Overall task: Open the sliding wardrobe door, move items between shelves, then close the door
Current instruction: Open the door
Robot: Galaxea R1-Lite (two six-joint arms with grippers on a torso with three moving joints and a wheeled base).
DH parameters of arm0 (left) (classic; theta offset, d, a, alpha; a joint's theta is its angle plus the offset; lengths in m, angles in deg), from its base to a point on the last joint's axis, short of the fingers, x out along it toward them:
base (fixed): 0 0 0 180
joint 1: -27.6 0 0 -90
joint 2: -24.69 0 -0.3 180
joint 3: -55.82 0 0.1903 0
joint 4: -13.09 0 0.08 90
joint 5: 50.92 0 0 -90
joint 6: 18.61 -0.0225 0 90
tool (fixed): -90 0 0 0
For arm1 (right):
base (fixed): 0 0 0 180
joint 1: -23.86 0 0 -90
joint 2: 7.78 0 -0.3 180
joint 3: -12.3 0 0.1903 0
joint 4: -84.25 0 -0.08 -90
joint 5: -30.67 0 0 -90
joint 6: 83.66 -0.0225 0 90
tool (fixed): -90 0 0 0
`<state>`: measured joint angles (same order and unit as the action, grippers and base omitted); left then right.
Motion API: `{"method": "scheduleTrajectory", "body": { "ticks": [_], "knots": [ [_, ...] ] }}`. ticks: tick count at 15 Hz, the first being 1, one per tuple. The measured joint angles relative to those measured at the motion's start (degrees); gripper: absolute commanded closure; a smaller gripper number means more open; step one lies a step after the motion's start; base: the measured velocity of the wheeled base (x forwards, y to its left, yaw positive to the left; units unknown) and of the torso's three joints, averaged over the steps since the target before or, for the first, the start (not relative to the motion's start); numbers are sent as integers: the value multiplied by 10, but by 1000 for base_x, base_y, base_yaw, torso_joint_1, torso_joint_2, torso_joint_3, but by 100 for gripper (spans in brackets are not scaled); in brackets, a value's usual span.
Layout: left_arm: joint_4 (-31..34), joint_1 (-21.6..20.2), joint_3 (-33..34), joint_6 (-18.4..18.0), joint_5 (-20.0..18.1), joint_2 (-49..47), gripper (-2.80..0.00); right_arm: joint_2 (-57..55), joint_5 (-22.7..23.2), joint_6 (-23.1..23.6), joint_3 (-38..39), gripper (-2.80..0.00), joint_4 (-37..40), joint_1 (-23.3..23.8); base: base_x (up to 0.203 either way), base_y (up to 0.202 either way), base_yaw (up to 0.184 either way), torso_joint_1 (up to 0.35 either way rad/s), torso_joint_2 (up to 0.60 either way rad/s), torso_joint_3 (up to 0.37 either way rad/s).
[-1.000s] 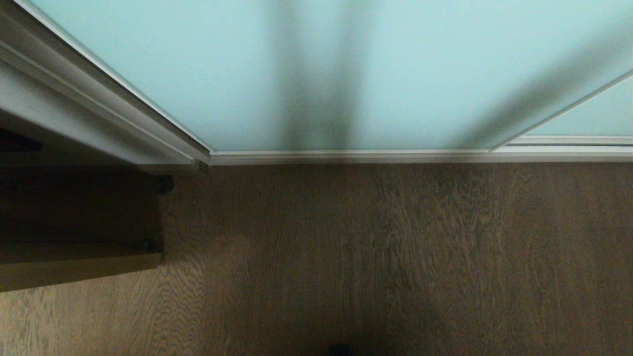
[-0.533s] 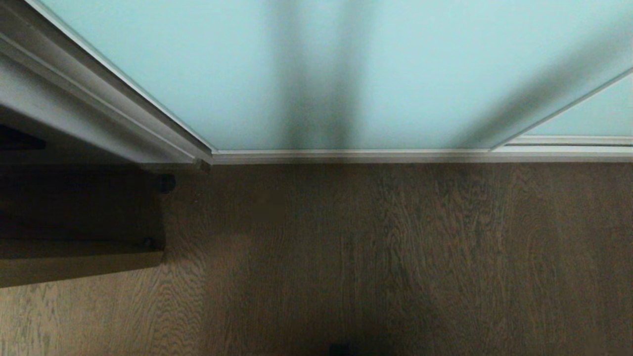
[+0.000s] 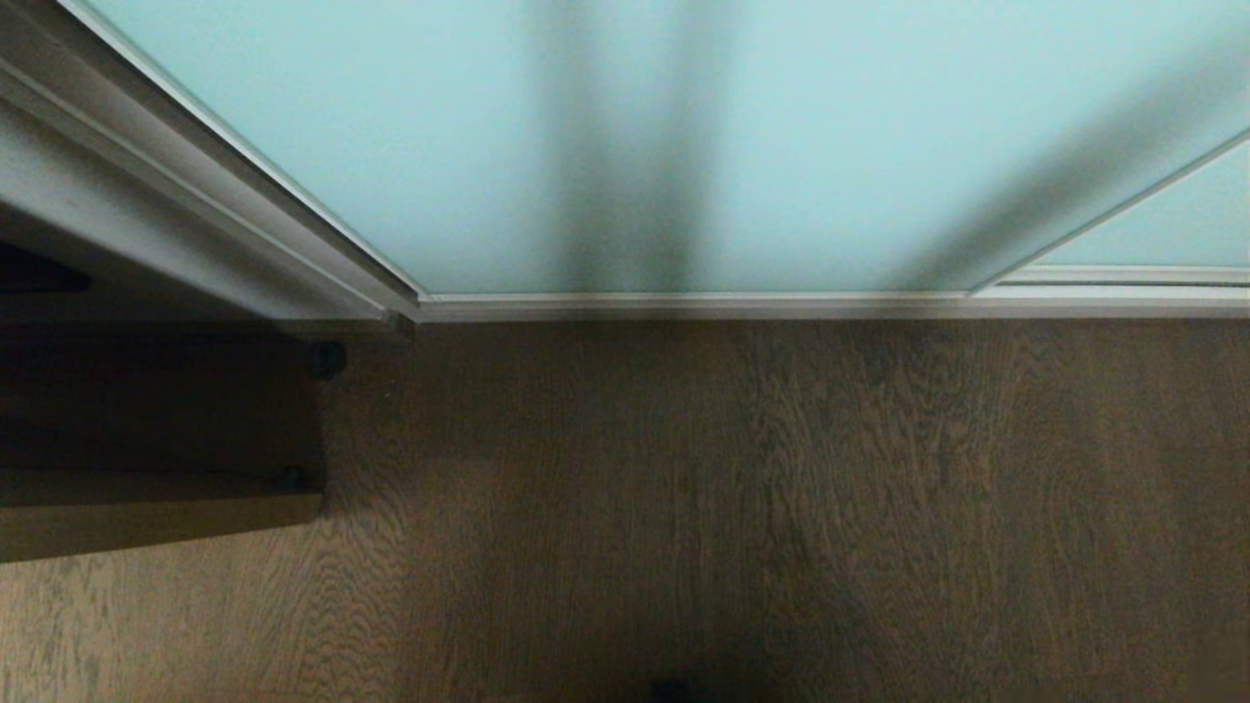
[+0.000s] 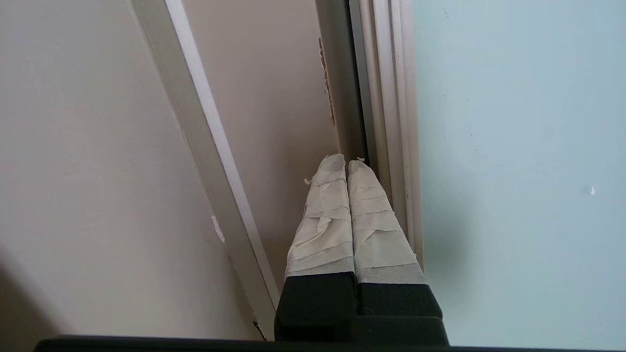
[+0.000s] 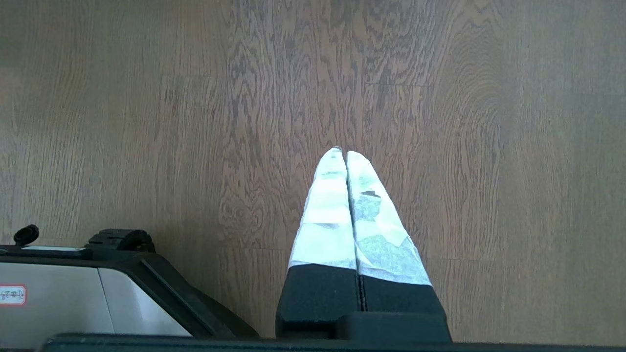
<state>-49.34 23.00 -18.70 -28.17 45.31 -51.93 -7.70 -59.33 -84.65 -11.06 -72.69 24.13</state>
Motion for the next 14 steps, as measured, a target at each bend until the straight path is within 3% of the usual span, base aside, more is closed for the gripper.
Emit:
{"method": "scheduleTrajectory", "body": {
  "ticks": [14],
  "knots": [
    [7, 3, 18, 0, -5, 42, 0, 0, 0, 0, 0, 0, 0, 0, 0, 0, 0, 0, 0, 0]
  ]
}}
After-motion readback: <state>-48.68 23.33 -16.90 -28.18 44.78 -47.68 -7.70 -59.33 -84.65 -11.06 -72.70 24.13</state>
